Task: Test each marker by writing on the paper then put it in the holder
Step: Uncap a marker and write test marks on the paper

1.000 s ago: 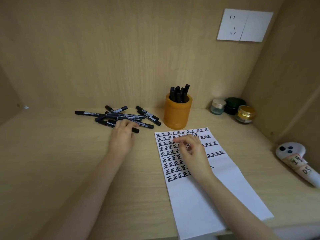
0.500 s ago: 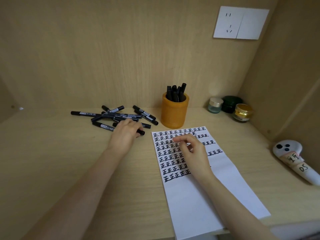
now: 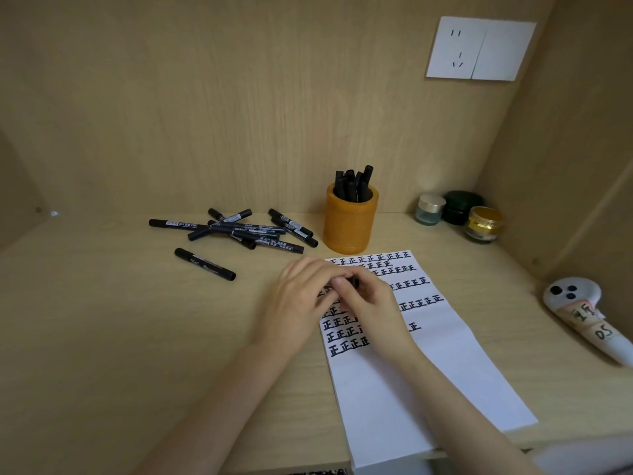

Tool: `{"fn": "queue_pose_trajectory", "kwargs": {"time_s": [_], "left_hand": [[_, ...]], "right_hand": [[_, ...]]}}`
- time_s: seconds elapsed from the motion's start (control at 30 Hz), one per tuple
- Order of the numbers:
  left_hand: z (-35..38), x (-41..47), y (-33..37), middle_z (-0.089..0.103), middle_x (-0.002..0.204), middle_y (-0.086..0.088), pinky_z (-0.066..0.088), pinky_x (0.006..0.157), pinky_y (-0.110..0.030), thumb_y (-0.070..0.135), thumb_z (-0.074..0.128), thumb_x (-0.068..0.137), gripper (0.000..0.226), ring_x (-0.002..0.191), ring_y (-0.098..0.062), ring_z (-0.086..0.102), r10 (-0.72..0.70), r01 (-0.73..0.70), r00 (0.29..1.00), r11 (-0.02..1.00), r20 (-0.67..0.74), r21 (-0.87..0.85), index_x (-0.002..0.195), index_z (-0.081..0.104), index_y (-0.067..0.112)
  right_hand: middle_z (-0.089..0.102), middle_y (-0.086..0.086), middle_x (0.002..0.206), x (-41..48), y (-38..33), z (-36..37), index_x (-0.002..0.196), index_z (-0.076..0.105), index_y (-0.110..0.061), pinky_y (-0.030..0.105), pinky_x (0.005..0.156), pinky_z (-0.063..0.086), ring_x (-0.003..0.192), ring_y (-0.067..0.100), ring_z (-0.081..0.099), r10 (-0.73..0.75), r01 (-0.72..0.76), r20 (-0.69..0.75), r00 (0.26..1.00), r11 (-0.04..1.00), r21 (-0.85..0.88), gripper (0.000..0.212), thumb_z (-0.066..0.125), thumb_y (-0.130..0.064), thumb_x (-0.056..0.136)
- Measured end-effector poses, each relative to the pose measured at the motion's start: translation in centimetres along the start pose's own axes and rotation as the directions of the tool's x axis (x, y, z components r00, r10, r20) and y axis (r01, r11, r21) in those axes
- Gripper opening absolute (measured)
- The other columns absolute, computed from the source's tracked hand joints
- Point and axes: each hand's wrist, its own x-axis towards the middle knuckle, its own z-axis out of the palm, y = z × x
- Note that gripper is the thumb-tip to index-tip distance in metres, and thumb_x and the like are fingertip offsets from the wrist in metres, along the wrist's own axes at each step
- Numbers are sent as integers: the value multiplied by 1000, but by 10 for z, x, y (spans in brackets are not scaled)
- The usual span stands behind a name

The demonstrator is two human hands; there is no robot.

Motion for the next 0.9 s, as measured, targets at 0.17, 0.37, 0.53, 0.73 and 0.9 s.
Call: {"fn": "queue_pose_trajectory", "kwargs": {"time_s": [0.17, 0.37, 0.53, 0.73, 0.9], "left_hand": [[-6, -10, 7, 50, 120, 12, 39, 95, -18, 43, 65, 78, 53, 109, 0, 47, -325, 326, 945, 928, 34, -180, 124, 49, 24], [-15, -24, 9, 63, 105, 10, 46, 82, -22, 42, 45, 91, 34, 94, -4, 57, -284, 290, 946, 957, 156, -12, 112, 60, 19], [-15, -31, 14, 57, 108, 11, 46, 82, -25, 40, 35, 96, 34, 95, -4, 53, -281, 279, 936, 959, 210, 42, 117, 54, 20], [-22, -39, 17, 56, 89, 15, 45, 64, -26, 42, 33, 97, 29, 75, -5, 54, -286, 278, 932, 958, 224, 65, 109, 53, 25], [-25, -40, 29, 51, 64, 12, 32, 50, -19, 49, 30, 92, 34, 51, -6, 44, -274, 280, 933, 960, 235, 8, 99, 54, 25]], "right_hand": [[64, -7, 66, -3, -9, -6, 96, 69, -8, 16, 57, 44, 58, 3, 53, 31, -18, -104, 994, 993, 118, 14, 58, -17, 94], [62, 0, 63, -10, -13, -10, 98, 65, 2, 18, 54, 45, 55, 8, 53, 91, -66, -115, 989, 977, 201, 26, 55, -21, 95], [60, 2, 63, -16, -15, -9, 95, 66, 0, 19, 53, 44, 55, 8, 51, 100, -70, -126, 987, 972, 226, 24, 53, -21, 96], [58, 3, 63, -24, -18, -8, 93, 65, -4, 20, 52, 43, 54, 10, 50, 125, -94, -103, 987, 960, 264, 22, 58, -25, 91], [52, 2, 54, -28, -20, -4, 81, 63, -11, 19, 43, 36, 44, 12, 43, 146, -130, -54, 988, 962, 241, 10, 67, -20, 85]]}}
